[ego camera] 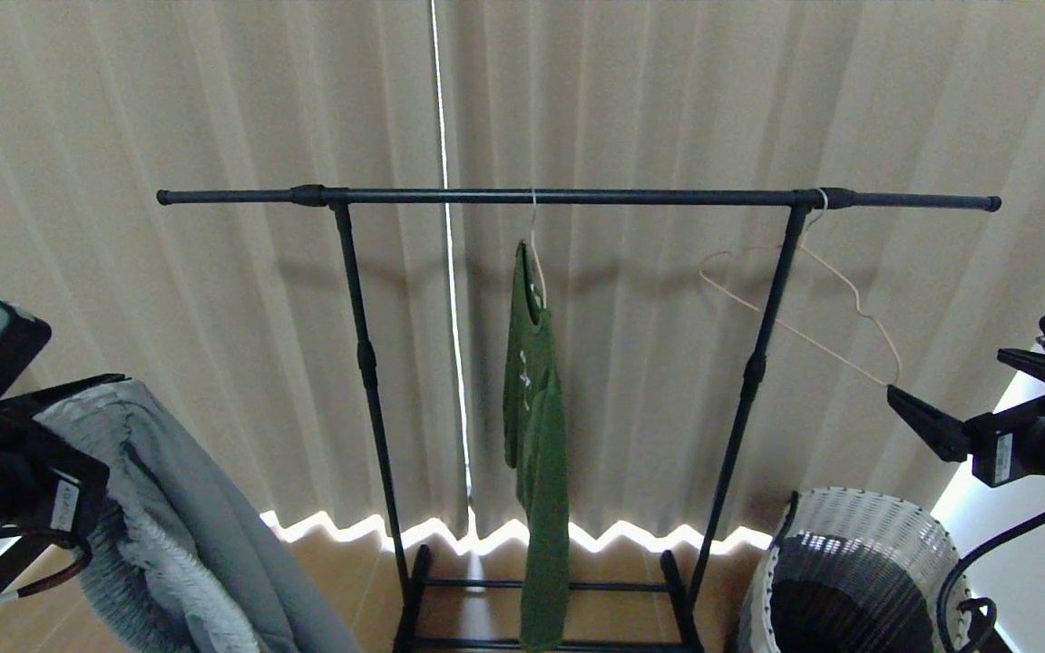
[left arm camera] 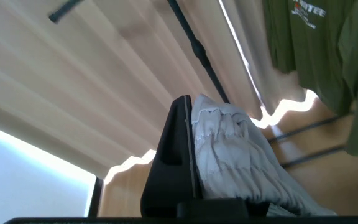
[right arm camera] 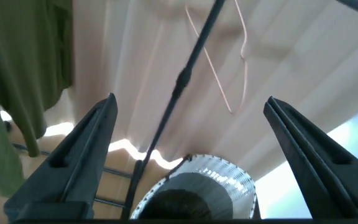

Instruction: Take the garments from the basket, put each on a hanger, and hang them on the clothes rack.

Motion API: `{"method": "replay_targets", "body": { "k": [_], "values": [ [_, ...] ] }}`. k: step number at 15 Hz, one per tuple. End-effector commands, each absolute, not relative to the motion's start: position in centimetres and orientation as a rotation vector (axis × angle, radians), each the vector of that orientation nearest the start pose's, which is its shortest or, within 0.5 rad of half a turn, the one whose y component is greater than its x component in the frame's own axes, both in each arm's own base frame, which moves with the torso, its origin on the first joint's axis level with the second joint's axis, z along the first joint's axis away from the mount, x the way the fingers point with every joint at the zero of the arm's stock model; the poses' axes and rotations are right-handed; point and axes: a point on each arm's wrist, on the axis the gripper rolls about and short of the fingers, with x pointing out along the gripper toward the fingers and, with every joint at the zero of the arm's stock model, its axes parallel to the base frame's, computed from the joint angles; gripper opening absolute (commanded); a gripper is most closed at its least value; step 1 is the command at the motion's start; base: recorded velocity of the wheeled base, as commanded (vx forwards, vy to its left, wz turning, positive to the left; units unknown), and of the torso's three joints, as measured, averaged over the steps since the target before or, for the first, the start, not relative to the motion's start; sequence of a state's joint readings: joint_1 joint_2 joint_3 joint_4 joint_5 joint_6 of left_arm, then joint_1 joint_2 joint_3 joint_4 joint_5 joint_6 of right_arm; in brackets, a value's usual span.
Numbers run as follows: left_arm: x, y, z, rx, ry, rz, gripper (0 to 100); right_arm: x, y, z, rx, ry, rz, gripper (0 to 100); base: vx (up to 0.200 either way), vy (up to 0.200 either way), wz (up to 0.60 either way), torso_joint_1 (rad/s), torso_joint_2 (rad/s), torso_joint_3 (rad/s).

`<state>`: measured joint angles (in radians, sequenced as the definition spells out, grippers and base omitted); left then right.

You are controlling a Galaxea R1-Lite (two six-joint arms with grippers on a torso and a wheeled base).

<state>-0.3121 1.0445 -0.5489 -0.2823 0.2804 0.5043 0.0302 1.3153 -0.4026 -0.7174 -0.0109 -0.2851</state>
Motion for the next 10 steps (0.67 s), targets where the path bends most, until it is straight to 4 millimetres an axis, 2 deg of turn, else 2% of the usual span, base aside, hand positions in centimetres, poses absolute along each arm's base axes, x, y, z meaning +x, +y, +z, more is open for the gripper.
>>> {"method": "replay_targets", "body": {
  "k": [1,4,10],
  "values": [
    [13.31,-3.45,21.75,0.569,0.204,-0.072,0,19.45,0.47,17.69,-0.289,0.216,0.042,100,0.000,0.000,0.00,0.000,0.00,0.000],
    [13.32,-3.44,21.78,0.567,0.202,-0.071,0,19.75,0.29,17.66,-0.239,0.322,-0.038,100,0.000,0.000,0.00,0.000,0.00,0.000],
    [13.38,-3.45,21.68,0.567,0.208,-0.073,0,19.53,0.24,17.51,-0.213,0.340,-0.061,100,0.000,0.000,0.00,0.000,0.00,0.000]
  ]
}}
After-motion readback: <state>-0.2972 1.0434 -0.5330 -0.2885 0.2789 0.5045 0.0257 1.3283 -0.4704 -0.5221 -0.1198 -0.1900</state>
